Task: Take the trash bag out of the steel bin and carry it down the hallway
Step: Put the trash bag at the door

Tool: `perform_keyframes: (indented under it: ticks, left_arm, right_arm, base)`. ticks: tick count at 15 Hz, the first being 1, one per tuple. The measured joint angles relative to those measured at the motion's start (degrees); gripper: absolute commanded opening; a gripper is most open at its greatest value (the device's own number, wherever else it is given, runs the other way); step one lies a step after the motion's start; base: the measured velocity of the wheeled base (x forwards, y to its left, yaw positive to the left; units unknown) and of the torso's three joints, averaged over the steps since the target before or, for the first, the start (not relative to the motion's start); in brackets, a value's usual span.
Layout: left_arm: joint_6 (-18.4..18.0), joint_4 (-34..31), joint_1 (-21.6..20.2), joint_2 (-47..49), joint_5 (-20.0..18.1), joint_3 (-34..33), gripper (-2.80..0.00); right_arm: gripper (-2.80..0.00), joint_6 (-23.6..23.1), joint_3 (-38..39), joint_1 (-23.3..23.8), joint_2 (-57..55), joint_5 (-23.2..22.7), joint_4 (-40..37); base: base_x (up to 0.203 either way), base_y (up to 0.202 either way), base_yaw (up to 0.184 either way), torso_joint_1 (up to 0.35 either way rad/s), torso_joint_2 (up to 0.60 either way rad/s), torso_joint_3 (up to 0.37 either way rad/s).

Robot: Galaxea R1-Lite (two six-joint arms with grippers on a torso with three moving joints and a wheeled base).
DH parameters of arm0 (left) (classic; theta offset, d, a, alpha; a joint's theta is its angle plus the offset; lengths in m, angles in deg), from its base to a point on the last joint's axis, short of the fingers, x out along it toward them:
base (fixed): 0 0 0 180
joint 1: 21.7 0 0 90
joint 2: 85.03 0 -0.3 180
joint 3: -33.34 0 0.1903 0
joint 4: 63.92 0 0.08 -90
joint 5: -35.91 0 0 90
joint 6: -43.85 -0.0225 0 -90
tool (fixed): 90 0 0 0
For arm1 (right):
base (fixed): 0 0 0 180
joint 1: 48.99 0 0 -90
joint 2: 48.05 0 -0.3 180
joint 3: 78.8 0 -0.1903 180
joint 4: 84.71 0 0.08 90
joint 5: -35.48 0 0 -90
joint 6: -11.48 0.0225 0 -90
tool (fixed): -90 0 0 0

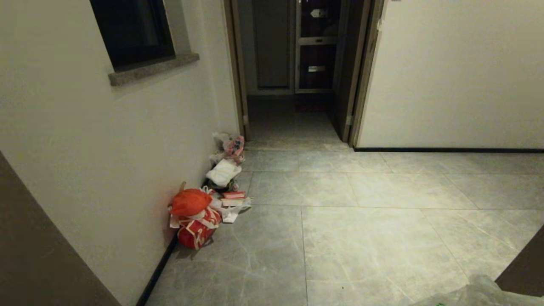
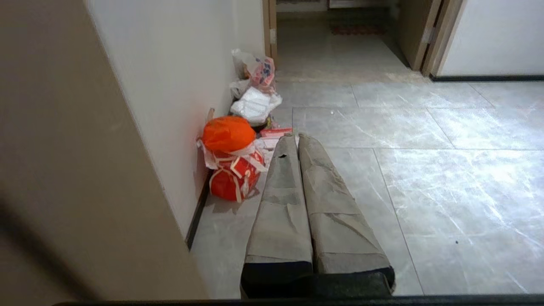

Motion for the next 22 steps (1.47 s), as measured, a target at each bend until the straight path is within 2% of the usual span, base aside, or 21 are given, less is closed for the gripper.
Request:
perform_keyframes:
  ticks: [22]
  left_arm:
    - [0.0, 0.1, 0.0, 0.0, 0.0, 0.0, -2.8]
  right_arm:
    - [-2.8, -0.1, 0.0, 0.0, 0.0, 0.0, 0.1]
  base:
    - [0.195, 0.0, 0.001, 0.002, 0.0, 0.002]
